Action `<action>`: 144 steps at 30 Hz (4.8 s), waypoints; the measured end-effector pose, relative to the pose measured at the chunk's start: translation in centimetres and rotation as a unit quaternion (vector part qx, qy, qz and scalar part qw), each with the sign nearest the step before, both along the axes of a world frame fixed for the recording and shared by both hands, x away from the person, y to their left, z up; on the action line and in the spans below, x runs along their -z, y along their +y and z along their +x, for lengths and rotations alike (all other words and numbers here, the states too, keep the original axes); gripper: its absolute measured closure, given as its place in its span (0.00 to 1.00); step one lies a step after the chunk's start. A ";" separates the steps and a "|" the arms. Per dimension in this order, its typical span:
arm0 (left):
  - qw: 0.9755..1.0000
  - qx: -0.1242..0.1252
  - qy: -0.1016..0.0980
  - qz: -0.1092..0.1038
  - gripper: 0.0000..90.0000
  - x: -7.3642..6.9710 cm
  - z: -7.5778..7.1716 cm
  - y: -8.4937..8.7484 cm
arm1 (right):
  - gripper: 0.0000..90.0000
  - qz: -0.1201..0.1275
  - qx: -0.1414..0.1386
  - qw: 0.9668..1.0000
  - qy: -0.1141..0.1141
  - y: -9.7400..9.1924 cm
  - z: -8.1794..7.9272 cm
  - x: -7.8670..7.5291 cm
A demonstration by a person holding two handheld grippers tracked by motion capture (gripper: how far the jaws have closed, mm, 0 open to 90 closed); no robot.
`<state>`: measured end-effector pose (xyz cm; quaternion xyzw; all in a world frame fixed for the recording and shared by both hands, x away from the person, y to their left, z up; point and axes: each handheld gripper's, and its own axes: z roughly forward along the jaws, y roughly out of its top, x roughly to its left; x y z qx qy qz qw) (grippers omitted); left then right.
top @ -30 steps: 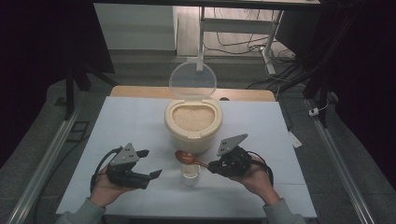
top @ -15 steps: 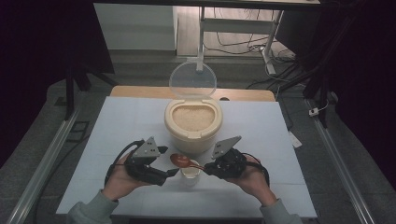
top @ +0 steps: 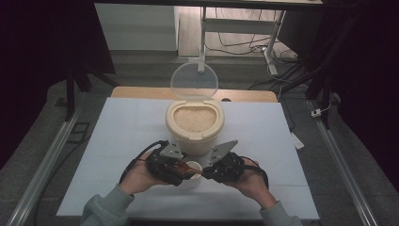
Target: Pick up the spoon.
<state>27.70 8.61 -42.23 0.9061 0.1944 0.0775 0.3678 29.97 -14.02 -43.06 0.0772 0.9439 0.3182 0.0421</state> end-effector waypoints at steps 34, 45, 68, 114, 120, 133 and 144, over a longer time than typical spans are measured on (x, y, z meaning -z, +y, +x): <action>0.988 0.099 0.028 0.111 0.87 2.5 -0.1 -3.5 | 0.88 -0.040 -0.074 0.994 -0.067 1.7 -2.0 0.0; 0.993 0.062 -0.011 0.100 0.88 1.8 -0.2 -2.9 | 0.71 0.060 0.006 0.995 -0.074 -0.2 -1.4 -1.3; 0.994 -0.027 -0.093 0.046 0.88 1.5 -1.0 -2.4 | 0.43 0.213 0.287 0.934 0.007 -5.1 -2.1 -0.1; 0.992 -0.023 -0.119 0.030 0.87 0.9 -2.0 -2.6 | 0.92 0.409 0.230 0.877 0.110 -4.5 -1.6 0.5; 0.994 -0.049 -0.096 -0.022 0.61 0.6 -1.7 -0.9 | 0.92 0.417 0.232 0.874 0.094 -5.1 -1.2 0.2; 0.987 -0.133 -0.055 -0.074 0.38 2.8 -2.3 5.0 | 0.92 0.435 0.231 0.867 0.071 -7.2 -0.7 -0.9; 0.977 -0.195 -0.038 -0.077 0.34 5.9 -2.8 10.2 | 0.92 0.446 0.227 0.864 0.061 -8.2 -0.5 -1.8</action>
